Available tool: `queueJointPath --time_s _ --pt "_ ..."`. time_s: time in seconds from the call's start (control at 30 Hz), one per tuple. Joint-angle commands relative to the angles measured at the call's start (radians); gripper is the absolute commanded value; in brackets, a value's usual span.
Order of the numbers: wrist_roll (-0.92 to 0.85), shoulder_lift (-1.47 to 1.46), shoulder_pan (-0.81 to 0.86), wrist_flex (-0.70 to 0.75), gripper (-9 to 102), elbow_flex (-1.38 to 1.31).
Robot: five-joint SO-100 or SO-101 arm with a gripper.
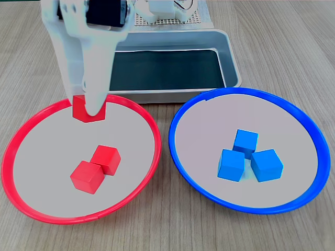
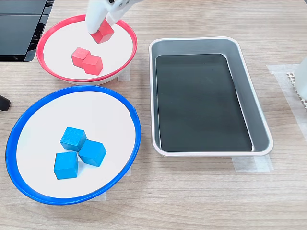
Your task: Move six blocks tray to matching dishes
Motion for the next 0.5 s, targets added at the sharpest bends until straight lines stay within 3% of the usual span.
queueJointPath --time_s 0.0,0.13,0.2,0.23,0.27,0.37,0.47 --pt "0.032 0.048 0.025 -0.044 23 0.025" --pt "0.029 0.155 0.029 -0.071 21 0.127" --pt "0.032 0.236 0.015 -0.087 11 0.201" --pt "0.048 0.311 -0.005 -0.097 1 0.265" --pt "0.064 0.350 -0.015 -0.097 0 0.296" --pt "0.264 0.546 -0.081 -0.103 0 0.462" --pt "0.652 0.815 -0.156 -0.189 0 0.721"
